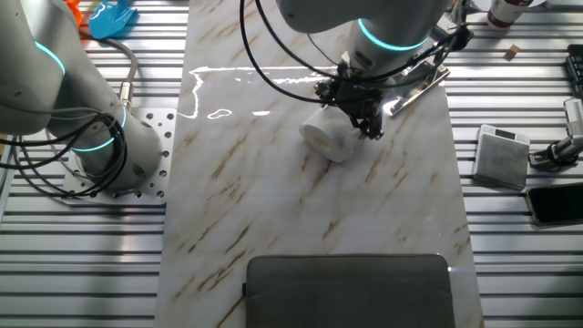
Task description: Take the roll of paper down from the shelf
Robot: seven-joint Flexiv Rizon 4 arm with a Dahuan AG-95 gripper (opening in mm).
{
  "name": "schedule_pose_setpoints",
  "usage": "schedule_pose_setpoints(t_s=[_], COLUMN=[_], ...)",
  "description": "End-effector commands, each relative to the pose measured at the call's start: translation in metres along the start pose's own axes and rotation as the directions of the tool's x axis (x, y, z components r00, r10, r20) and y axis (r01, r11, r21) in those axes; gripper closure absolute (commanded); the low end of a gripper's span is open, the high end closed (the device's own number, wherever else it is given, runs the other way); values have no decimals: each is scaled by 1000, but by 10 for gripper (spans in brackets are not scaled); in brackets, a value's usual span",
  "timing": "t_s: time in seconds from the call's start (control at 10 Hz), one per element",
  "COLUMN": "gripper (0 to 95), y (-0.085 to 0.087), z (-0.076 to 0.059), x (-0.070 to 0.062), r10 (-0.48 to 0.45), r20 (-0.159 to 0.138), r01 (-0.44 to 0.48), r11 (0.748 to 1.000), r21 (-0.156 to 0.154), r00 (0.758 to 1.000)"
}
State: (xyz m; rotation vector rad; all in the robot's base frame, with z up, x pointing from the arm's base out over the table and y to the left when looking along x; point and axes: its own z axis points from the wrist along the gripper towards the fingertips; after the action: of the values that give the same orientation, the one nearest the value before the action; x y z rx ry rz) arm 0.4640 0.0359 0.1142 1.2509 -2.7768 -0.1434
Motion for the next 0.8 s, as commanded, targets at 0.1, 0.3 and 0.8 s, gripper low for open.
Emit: schedule_pose_setpoints(t_s=[0.1, 0.3, 0.8], gripper=[0, 0, 0], y=[-1, -2, -4], z=[-7, -6, -6], x=[1, 0, -2], r10=[0, 0, -2], r20=[2, 2, 4], r01=[0, 0, 2], r11=[1000, 1000, 1000], r21=[4, 4, 3], r00=[1000, 1000, 1000])
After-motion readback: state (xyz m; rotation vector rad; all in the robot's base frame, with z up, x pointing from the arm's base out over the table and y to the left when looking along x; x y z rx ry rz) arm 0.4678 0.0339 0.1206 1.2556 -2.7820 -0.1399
